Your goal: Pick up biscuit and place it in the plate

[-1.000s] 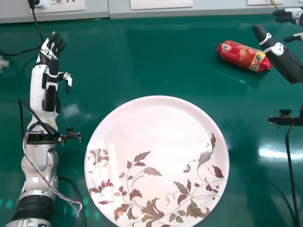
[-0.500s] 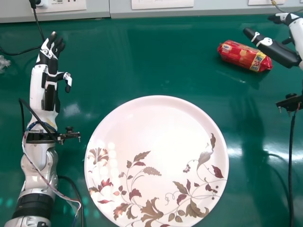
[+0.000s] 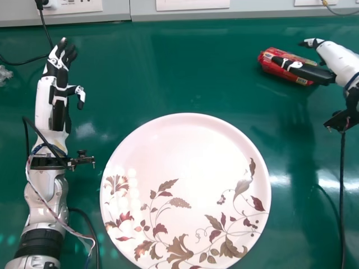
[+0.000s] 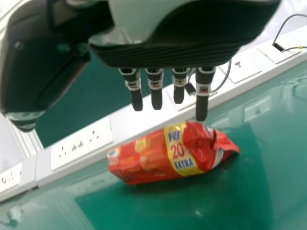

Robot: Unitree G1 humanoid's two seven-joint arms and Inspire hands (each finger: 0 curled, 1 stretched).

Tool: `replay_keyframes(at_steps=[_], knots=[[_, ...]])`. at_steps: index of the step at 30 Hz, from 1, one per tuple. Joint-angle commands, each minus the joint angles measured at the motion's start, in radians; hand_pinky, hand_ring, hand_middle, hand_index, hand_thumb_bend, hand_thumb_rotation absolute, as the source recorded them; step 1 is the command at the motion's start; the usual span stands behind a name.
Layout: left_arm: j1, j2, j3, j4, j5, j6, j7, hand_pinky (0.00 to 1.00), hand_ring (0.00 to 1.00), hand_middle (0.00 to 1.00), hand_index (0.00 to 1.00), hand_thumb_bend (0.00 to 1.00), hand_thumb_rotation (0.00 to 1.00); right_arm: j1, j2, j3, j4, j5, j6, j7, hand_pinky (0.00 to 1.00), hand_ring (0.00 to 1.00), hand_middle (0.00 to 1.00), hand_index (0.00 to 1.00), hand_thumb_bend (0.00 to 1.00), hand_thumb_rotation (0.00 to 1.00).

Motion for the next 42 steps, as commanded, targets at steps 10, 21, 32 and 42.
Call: replay_keyframes(at_steps=[10, 21, 32, 42], knots=[[0.099, -0.046, -0.011, 0.082, 0.021, -0.017, 0.007, 0.00, 1.00, 0.99, 1.00, 1.00, 0.84, -0.068, -0.008, 0.065, 0.103, -0.023, -0.041, 0.006, 0.79, 0.94, 0.99, 0.99, 1.00, 0.55], [0.095, -0.035, -0.008, 0.090, 0.022, -0.023, 0.001, 0.00, 1.00, 1.00, 1.00, 1.00, 0.85, -0.079, -0.028, 0.078, 0.115, -0.037, -0.049, 0.014, 0.82, 0.96, 1.00, 0.99, 1.00, 0.58], [0.105, -0.028, -0.009, 0.058, 0.023, 0.005, 0.004, 0.00, 1.00, 1.00, 1.00, 1.00, 0.86, -0.113, -0.045, 0.099, 0.142, -0.063, -0.059, 0.048, 0.82, 0.95, 0.99, 0.98, 1.00, 0.57], [0.118, -0.029, -0.008, 0.025, 0.020, 0.029, 0.009, 0.00, 1.00, 1.00, 1.00, 1.00, 0.85, -0.145, -0.053, 0.137, 0.170, -0.076, -0.047, 0.131, 0.82, 0.95, 0.99, 0.99, 1.00, 0.56]])
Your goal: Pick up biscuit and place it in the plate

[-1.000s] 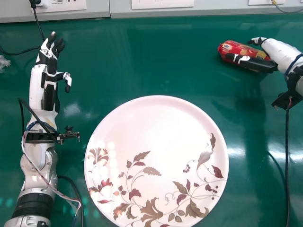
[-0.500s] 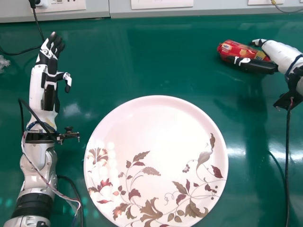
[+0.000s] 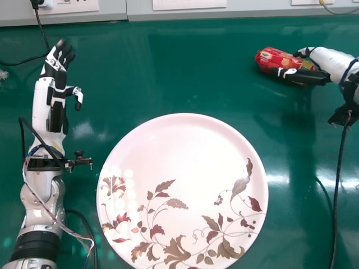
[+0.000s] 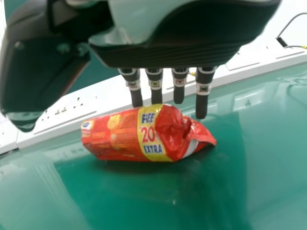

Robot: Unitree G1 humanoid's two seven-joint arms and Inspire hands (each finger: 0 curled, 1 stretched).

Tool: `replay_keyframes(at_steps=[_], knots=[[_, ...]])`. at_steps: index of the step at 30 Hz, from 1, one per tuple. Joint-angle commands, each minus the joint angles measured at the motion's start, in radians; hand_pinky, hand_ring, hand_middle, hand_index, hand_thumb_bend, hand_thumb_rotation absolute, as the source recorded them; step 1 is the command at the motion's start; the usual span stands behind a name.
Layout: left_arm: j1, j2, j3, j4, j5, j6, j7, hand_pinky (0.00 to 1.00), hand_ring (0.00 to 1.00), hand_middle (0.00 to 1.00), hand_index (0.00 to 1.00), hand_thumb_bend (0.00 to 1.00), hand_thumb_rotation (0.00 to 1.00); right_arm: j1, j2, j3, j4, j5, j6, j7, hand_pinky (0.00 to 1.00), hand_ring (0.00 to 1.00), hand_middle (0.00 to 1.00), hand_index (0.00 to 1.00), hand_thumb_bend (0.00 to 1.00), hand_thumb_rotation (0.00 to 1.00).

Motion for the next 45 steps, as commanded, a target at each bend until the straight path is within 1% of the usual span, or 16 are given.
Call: replay_keyframes(at_steps=[1, 11, 16, 18, 20, 21, 23, 24, 25, 26, 27, 30, 35, 37, 38, 45], knots=[[0.096, -0.043, -0.011, 0.059, 0.012, 0.009, 0.004, 0.00, 1.00, 1.00, 1.00, 1.00, 0.85, -0.008, -0.008, 0.025, 0.014, -0.011, -0.005, 0.025, 0.81, 0.94, 0.98, 0.98, 1.00, 0.56], [0.117, -0.045, -0.008, 0.030, 0.012, 0.010, 0.005, 0.00, 1.00, 1.00, 1.00, 1.00, 0.84, -0.019, -0.015, 0.053, 0.073, -0.006, -0.047, 0.064, 0.79, 0.91, 0.95, 0.96, 1.00, 0.55], [0.128, -0.049, -0.006, 0.016, 0.018, 0.016, 0.013, 0.00, 1.00, 1.00, 1.00, 1.00, 0.85, -0.038, -0.024, 0.073, 0.086, -0.018, -0.044, 0.103, 0.83, 0.93, 0.97, 0.96, 1.00, 0.54], [0.130, -0.050, -0.007, 0.013, 0.012, 0.014, 0.007, 0.00, 1.00, 1.00, 1.00, 1.00, 0.84, -0.049, -0.026, 0.080, 0.092, -0.020, -0.038, 0.117, 0.82, 0.92, 0.95, 0.95, 1.00, 0.50], [0.134, -0.052, -0.006, 0.007, 0.019, 0.014, 0.015, 0.00, 1.00, 1.00, 1.00, 1.00, 0.84, -0.061, -0.027, 0.088, 0.093, -0.025, -0.029, 0.132, 0.81, 0.91, 0.94, 0.93, 1.00, 0.39], [0.136, -0.053, -0.006, 0.004, 0.026, 0.013, 0.020, 0.00, 1.00, 1.00, 1.00, 1.00, 0.84, -0.067, -0.029, 0.094, 0.095, -0.029, -0.027, 0.141, 0.73, 0.86, 0.90, 0.91, 1.00, 0.34], [0.141, -0.053, -0.005, -0.004, 0.037, 0.016, 0.032, 0.00, 1.00, 1.00, 1.00, 1.00, 0.85, -0.080, -0.030, 0.108, 0.105, -0.041, -0.031, 0.147, 0.67, 0.82, 0.87, 0.87, 1.00, 0.23], [0.143, -0.053, -0.006, -0.008, 0.038, 0.018, 0.034, 0.00, 1.00, 1.00, 1.00, 1.00, 0.85, -0.085, -0.030, 0.115, 0.113, -0.048, -0.036, 0.145, 0.57, 0.73, 0.80, 0.83, 0.96, 0.13], [0.146, -0.052, -0.006, -0.012, 0.040, 0.019, 0.036, 0.00, 1.00, 1.00, 1.00, 1.00, 0.85, -0.090, -0.030, 0.123, 0.122, -0.059, -0.045, 0.135, 0.45, 0.60, 0.69, 0.80, 0.90, 0.07], [0.148, -0.051, -0.007, -0.016, 0.043, 0.019, 0.038, 0.00, 1.00, 1.00, 1.00, 1.00, 0.85, -0.093, -0.031, 0.133, 0.130, -0.072, -0.056, 0.122, 0.33, 0.51, 0.61, 0.76, 0.72, 0.03], [0.149, -0.050, -0.007, -0.017, 0.046, 0.017, 0.039, 0.00, 1.00, 1.00, 1.00, 1.00, 0.85, -0.097, -0.033, 0.143, 0.140, -0.085, -0.072, 0.110, 0.26, 0.46, 0.56, 0.72, 0.62, 0.02], [0.152, -0.051, -0.006, -0.020, 0.051, 0.016, 0.045, 0.00, 1.00, 0.99, 1.00, 1.00, 0.86, -0.119, -0.039, 0.173, 0.184, -0.125, -0.132, 0.075, 0.28, 0.42, 0.49, 0.57, 0.51, 0.00], [0.157, -0.055, -0.009, -0.025, 0.051, 0.016, 0.046, 0.00, 1.00, 0.99, 1.00, 1.00, 0.85, -0.122, -0.042, 0.170, 0.213, -0.143, -0.184, -0.003, 0.36, 0.43, 0.49, 0.50, 0.50, 0.00], [0.157, -0.056, -0.010, -0.023, 0.054, 0.015, 0.048, 0.00, 1.00, 0.99, 1.00, 1.00, 0.86, -0.113, -0.044, 0.163, 0.196, -0.148, -0.175, -0.017, 0.14, 0.42, 0.48, 0.49, 0.51, 0.00], [0.157, -0.056, -0.011, -0.024, 0.054, 0.016, 0.048, 0.00, 1.00, 0.99, 1.00, 1.00, 0.86, -0.108, -0.044, 0.156, 0.191, -0.144, -0.174, -0.023, 0.10, 0.42, 0.48, 0.49, 0.51, 0.00], [0.152, -0.058, -0.012, -0.001, 0.058, 0.001, 0.049, 0.00, 1.00, 0.99, 1.00, 1.00, 0.86, -0.083, -0.051, 0.131, 0.182, -0.130, -0.196, -0.062, 0.10, 0.41, 0.47, 0.50, 0.51, 0.00]])
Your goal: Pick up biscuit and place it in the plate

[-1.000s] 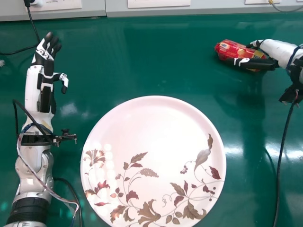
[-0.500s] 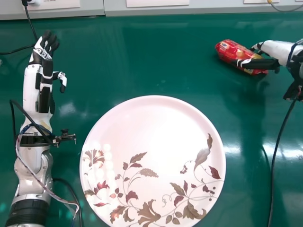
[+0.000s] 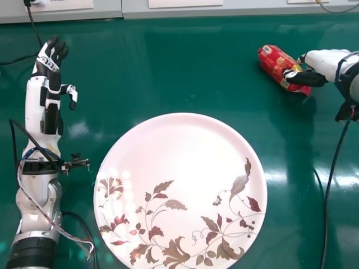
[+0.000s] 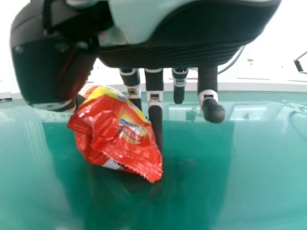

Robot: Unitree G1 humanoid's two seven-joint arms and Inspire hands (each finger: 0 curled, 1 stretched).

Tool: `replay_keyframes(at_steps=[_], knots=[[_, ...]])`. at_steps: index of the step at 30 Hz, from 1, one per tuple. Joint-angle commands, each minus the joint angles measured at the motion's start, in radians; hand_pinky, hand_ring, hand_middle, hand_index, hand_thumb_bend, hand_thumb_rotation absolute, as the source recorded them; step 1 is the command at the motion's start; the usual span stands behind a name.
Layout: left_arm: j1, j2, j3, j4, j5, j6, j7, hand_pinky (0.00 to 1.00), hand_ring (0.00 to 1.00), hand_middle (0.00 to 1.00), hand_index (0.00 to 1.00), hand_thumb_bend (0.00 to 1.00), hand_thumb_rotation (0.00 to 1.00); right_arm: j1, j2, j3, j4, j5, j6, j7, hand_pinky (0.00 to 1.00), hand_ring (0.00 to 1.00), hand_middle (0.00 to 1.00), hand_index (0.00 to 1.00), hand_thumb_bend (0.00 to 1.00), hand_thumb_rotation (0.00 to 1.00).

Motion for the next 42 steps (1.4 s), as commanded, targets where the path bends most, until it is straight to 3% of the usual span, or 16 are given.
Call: replay_keyframes(at_steps=[1, 9, 13, 22, 31, 38, 42], knots=[[0.105, -0.055, -0.021, 0.098, 0.023, -0.012, 0.008, 0.00, 1.00, 0.99, 1.00, 1.00, 0.86, 0.028, -0.010, -0.008, -0.011, 0.006, -0.005, -0.004, 0.10, 0.41, 0.47, 0.50, 0.51, 0.00], [0.105, -0.060, -0.024, 0.096, -0.003, 0.001, -0.014, 0.00, 1.00, 0.99, 1.00, 1.00, 0.84, 0.057, -0.016, -0.030, -0.057, 0.001, 0.013, -0.028, 0.10, 0.41, 0.47, 0.50, 0.51, 0.00], [0.105, -0.060, -0.023, 0.098, -0.005, -0.007, -0.023, 0.00, 1.00, 1.00, 1.00, 1.00, 0.84, 0.090, -0.021, -0.084, -0.102, 0.040, -0.008, -0.068, 0.08, 0.41, 0.47, 0.50, 0.51, 0.00], [0.110, -0.060, -0.022, 0.090, -0.017, 0.003, -0.038, 0.00, 1.00, 0.99, 1.00, 1.00, 0.83, 0.206, -0.033, -0.251, -0.419, 0.135, 0.101, -0.008, 0.07, 0.42, 0.48, 0.49, 0.51, 0.00], [0.107, -0.057, -0.022, 0.091, -0.005, 0.005, -0.032, 0.00, 1.00, 0.97, 1.00, 1.00, 0.84, 0.281, -0.037, -0.343, -0.681, 0.171, 0.172, 0.055, 0.07, 0.41, 0.47, 0.49, 0.51, 0.00], [0.111, -0.056, -0.023, 0.083, -0.006, 0.012, -0.033, 0.00, 1.00, 0.97, 1.00, 1.00, 0.84, 0.351, 0.001, -0.402, -0.828, 0.238, 0.113, 0.027, 0.07, 0.42, 0.48, 0.49, 0.51, 0.00], [0.109, -0.054, -0.022, 0.088, -0.005, 0.016, -0.034, 0.00, 1.00, 0.97, 1.00, 1.00, 0.84, 0.394, 0.007, -0.386, -0.959, 0.218, 0.153, 0.079, 0.07, 0.42, 0.47, 0.49, 0.51, 0.00]])
